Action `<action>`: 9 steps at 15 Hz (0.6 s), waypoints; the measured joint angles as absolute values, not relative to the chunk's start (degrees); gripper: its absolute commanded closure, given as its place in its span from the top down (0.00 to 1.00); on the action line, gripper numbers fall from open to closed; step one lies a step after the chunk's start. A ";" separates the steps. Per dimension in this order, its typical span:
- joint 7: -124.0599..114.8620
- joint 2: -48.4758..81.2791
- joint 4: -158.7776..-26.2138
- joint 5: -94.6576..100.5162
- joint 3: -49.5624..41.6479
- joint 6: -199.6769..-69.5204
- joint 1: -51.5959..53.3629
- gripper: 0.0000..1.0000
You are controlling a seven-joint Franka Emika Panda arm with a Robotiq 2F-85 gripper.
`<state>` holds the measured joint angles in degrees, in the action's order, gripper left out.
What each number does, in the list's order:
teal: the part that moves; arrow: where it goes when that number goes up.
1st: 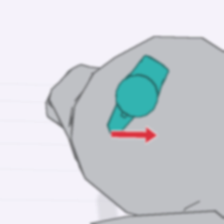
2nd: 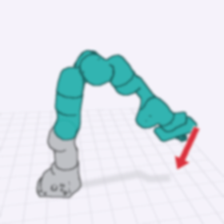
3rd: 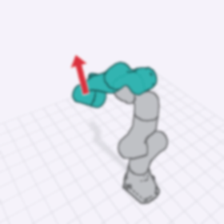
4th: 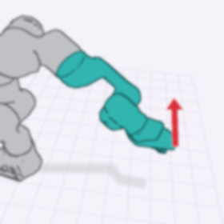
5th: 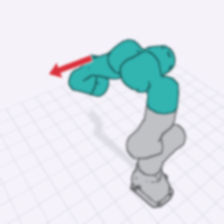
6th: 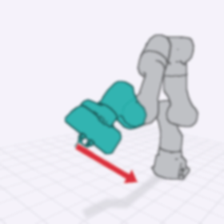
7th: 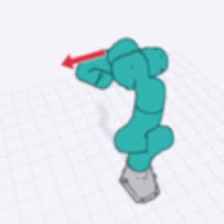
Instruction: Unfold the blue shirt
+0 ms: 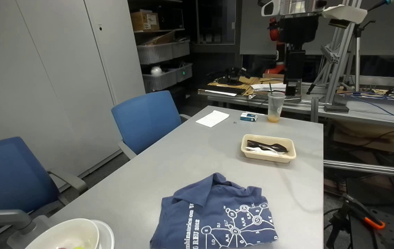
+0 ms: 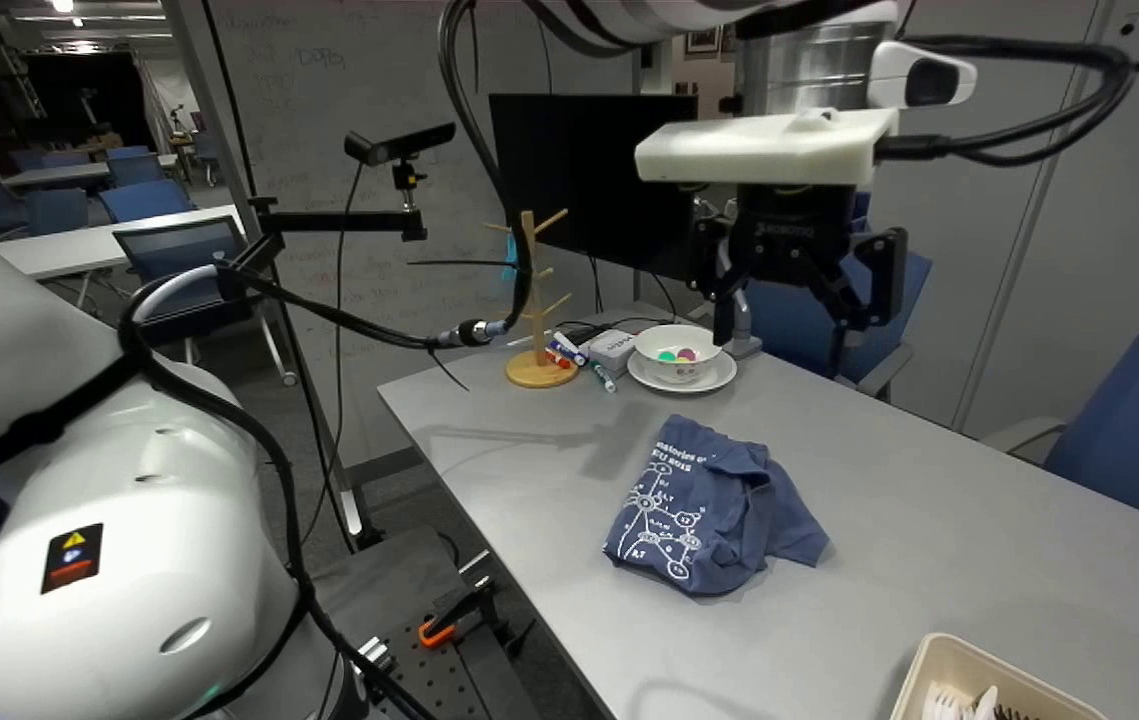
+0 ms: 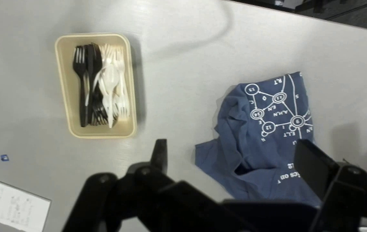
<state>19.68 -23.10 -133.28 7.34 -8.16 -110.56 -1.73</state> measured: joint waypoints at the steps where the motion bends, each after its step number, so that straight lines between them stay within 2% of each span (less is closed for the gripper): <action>1: 19.68 -22.65 -133.48 6.15 -7.51 -110.98 -0.91 1.00; 9: 19.43 -18.60 -133.97 3.06 -4.42 -116.79 2.25 1.00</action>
